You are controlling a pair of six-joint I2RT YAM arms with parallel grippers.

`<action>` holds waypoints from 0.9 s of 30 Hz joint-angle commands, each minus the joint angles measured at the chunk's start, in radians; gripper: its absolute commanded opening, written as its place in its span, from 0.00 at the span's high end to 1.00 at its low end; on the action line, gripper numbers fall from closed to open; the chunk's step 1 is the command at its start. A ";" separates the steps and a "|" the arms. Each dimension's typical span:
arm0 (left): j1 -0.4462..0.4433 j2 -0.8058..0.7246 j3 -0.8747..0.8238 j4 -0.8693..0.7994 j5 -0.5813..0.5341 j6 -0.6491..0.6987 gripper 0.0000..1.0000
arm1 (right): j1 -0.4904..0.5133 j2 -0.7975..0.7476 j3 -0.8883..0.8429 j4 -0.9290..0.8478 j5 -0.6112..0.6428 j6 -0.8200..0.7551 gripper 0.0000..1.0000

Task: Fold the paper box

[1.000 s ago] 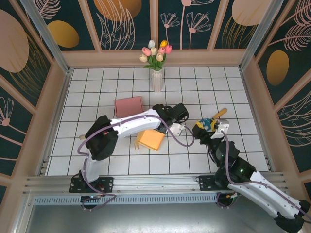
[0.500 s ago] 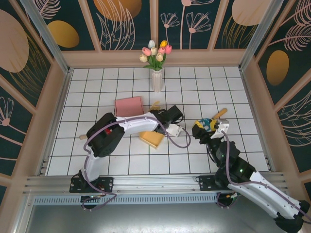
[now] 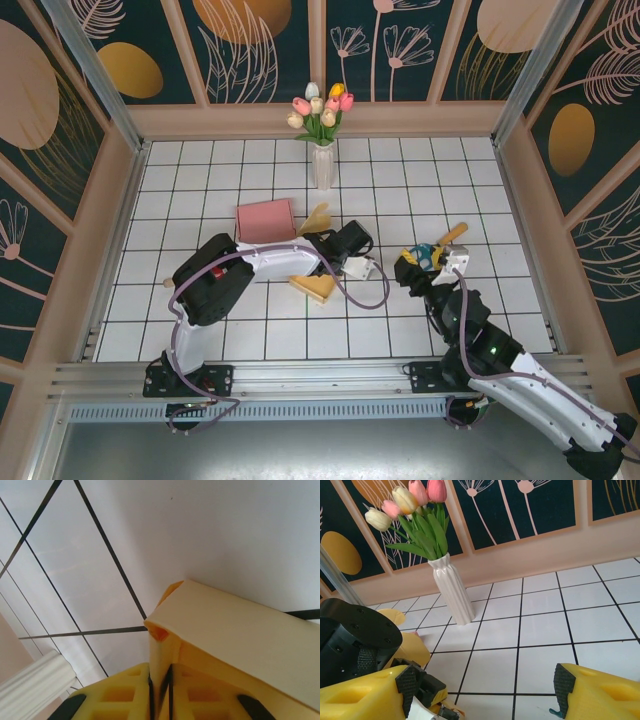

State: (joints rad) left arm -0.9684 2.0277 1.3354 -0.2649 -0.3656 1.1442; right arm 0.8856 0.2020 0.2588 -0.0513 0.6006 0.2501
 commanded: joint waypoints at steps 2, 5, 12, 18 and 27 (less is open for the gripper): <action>0.001 -0.048 0.010 -0.024 -0.027 -0.041 0.75 | -0.011 0.009 -0.012 0.031 -0.001 0.015 0.24; -0.005 -0.080 -0.001 -0.011 -0.039 -0.047 0.69 | -0.013 0.015 -0.015 0.032 -0.001 0.014 0.24; -0.034 -0.146 0.005 0.027 -0.052 -0.088 0.59 | -0.020 0.036 -0.013 0.035 0.000 0.006 0.24; -0.047 -0.255 0.048 0.079 -0.048 -0.332 0.63 | -0.025 0.039 -0.015 0.038 0.003 -0.003 0.25; -0.023 -0.399 0.161 -0.162 -0.219 -1.044 0.57 | -0.030 0.039 -0.021 0.054 -0.014 -0.023 0.24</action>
State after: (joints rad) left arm -1.0122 1.6409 1.4532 -0.2813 -0.4797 0.4286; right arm 0.8635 0.2394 0.2493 -0.0475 0.6003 0.2424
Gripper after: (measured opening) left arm 0.420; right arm 0.756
